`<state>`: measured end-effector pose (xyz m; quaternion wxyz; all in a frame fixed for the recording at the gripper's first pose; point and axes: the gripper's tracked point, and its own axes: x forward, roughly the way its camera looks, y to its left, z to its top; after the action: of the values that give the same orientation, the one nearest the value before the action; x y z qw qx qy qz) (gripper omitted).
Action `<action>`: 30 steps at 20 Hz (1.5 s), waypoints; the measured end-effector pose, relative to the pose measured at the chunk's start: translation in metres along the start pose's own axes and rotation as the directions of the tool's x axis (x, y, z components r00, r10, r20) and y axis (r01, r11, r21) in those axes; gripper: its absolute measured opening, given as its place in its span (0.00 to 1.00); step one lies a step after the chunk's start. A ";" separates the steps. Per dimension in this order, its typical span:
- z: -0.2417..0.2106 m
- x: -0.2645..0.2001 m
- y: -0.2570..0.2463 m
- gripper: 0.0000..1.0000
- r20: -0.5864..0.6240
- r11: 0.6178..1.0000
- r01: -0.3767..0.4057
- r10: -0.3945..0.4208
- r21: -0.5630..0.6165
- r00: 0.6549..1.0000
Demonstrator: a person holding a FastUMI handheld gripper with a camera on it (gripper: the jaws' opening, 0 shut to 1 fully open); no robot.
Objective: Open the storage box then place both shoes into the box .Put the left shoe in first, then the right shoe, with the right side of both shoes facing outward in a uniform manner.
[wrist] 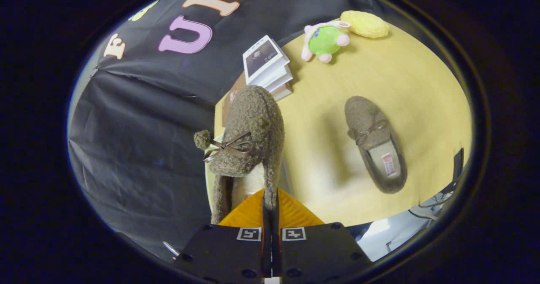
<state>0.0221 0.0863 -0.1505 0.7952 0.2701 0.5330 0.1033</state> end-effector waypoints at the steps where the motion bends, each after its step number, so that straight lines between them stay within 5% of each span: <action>1: 0.001 -0.005 0.011 0.04 -0.001 1.000 -0.018 0.018 -0.007 1.000; 7: -0.018 -0.009 0.067 0.04 -0.081 0.995 -0.100 0.099 -0.011 0.992; 14: -0.051 0.027 0.104 0.04 -0.191 0.994 -0.091 0.077 -0.064 0.979; 30: -0.105 0.170 0.109 0.04 -0.237 0.983 0.145 -0.168 -0.112 0.957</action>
<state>0.0103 0.2877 -0.2567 0.7404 0.1747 0.6417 0.0976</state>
